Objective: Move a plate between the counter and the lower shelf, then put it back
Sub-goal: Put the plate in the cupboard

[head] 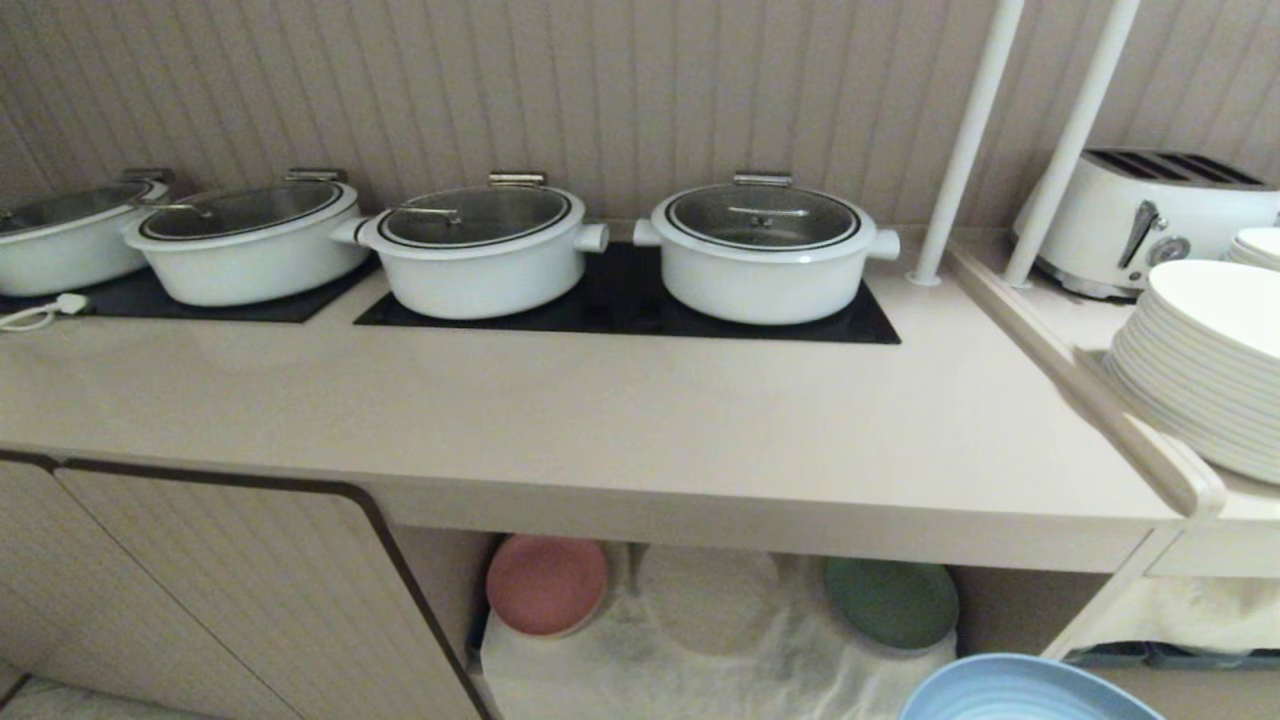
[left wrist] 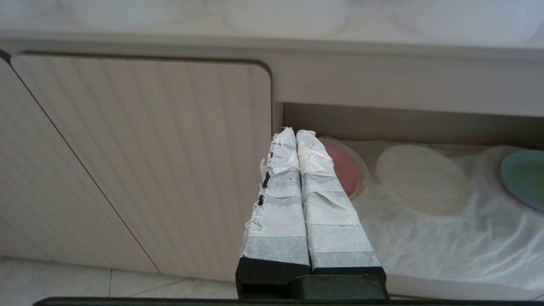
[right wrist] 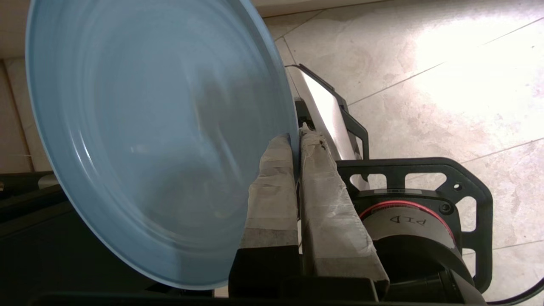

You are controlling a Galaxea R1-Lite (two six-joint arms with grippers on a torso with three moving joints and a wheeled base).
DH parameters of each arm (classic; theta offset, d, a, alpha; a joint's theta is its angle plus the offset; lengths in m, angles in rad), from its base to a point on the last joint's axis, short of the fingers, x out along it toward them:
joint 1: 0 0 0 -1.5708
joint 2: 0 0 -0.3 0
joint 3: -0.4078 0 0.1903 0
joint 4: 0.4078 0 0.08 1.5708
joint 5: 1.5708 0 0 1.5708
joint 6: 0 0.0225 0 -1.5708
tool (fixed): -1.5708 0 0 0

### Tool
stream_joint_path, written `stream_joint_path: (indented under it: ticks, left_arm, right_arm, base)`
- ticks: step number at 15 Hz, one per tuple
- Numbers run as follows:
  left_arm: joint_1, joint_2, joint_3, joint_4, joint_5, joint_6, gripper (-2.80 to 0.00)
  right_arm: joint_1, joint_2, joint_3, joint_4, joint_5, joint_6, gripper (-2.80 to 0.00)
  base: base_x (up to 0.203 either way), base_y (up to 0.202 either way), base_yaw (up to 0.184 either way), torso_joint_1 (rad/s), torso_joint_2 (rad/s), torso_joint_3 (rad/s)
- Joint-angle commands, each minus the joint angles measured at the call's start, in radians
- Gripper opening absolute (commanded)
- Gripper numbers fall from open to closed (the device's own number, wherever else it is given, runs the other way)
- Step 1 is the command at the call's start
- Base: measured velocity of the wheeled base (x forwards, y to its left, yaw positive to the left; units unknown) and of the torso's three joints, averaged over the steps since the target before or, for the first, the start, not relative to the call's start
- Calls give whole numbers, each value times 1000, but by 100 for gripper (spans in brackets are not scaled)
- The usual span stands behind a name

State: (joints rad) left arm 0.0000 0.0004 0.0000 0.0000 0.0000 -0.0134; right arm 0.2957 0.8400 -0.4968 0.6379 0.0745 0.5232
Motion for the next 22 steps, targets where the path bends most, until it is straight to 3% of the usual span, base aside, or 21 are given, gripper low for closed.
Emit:
stream_joint_path:
  ticks: [1, 22]
  left_arm:
    - [0, 0, 0, 0, 0, 0, -280]
    - [0, 0, 0, 0, 0, 0, -280]
  right_arm:
    - [0, -5, 0, 8, 1, 3, -280]
    - [0, -19, 30, 2, 8, 2, -280]
  base:
    - [0, 0, 0, -176, 378, 195]
    - [0, 0, 0, -223, 510, 286]
